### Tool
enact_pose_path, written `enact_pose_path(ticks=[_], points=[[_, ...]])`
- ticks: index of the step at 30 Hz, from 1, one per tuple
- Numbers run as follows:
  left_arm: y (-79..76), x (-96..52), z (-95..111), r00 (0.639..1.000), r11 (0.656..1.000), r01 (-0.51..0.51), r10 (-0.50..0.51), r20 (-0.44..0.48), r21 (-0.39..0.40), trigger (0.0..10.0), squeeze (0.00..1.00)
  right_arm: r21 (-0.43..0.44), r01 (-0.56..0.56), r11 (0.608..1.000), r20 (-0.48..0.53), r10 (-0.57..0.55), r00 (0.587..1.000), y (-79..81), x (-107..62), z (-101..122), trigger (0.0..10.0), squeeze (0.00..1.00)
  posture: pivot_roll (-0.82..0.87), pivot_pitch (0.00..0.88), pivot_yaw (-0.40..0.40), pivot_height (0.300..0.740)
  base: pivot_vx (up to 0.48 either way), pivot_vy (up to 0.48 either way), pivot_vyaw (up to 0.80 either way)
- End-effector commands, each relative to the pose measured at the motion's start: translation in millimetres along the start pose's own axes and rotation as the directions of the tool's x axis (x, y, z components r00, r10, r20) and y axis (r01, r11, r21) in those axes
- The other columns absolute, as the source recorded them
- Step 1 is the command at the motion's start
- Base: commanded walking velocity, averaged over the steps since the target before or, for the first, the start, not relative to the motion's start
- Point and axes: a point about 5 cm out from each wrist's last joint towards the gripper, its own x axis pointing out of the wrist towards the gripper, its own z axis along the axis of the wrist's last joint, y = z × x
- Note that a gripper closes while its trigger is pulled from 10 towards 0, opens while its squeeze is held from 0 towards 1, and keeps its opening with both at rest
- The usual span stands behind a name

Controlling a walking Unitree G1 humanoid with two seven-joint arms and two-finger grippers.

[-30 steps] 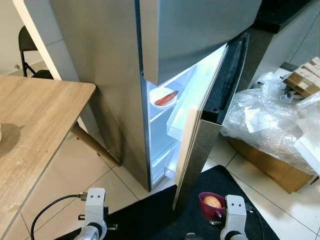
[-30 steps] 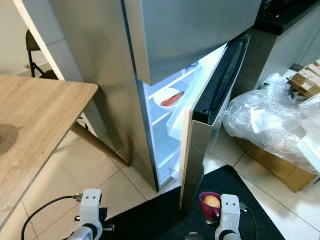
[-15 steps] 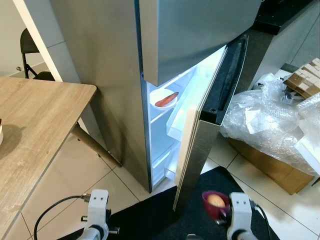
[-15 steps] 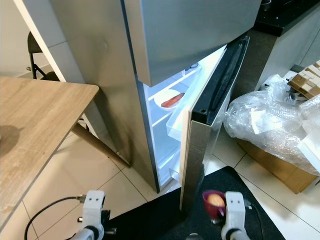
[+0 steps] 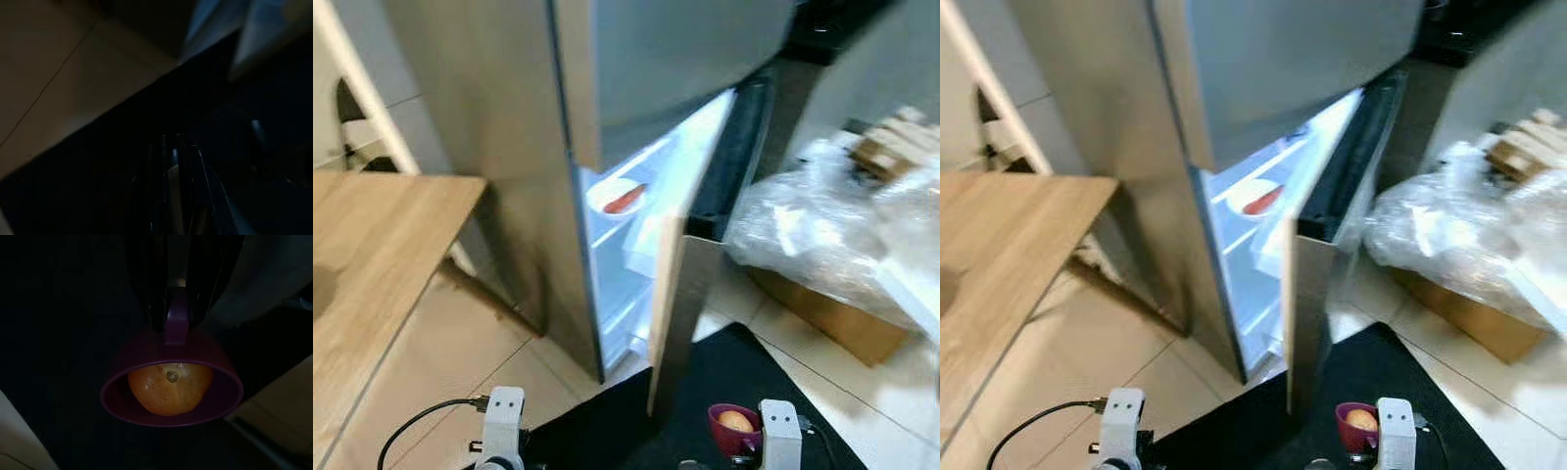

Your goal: Restocking fridge

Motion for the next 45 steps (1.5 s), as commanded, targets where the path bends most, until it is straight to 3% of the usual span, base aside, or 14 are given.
enact_pose_path(ticks=[1,9,24,29,36,45], points=[[3.2,-1.3,-2.0,1.0,1.0,0.002,-0.002,-0.011,0.027,10.0,0.0,0.002,0.014,1.0,-0.018,-0.014,1.0,-1.9,-1.5,-4.6,10.0,0.0,-0.16,0.107,0.051,0.74,0.0,0.0,-0.8],[-4.9,1.6,0.5,1.0,0.999,0.019,-0.018,-0.012,0.045,10.0,0.0,0.004,0.032,0.999,-0.014,-0.032,0.999,-7.7,-1.9,-2.8,10.0,0.0,-0.17,0.11,0.052,0.74,0.0,0.0,-0.8],[-11.5,2.3,2.6,0.999,0.996,0.05,-0.052,0.015,0.073,10.0,0.0,-0.007,0.028,1.0,-0.012,-0.028,1.0,-10.7,-1.5,0.0,10.0,0.0,-0.17,0.111,0.046,0.74,0.0,0.0,0.0],[-15.1,2.2,2.1,0.998,0.994,0.066,-0.068,0.02,0.086,10.0,0.0,-0.011,0.012,1.0,0.005,-0.012,1.0,-1.0,0.1,0.9,10.0,0.0,-0.17,0.114,0.045,0.74,0.0,-0.384,0.0],[-12.6,0.9,-0.3,0.998,0.997,0.058,-0.059,0.019,0.055,10.0,0.0,-0.017,0.007,1.0,0.017,-0.007,1.0,1.2,1.1,3.4,10.0,0.0,-0.18,0.118,0.044,0.74,0.0,-0.454,0.0],[-4.4,-1.3,-1.5,0.999,0.999,0.017,-0.019,0.026,0.047,10.0,0.0,-0.022,0.004,1.0,0.009,-0.004,1.0,4.3,-1.4,-4.1,10.0,0.0,-0.18,0.119,0.043,0.74,0.0,0.0,0.0]])
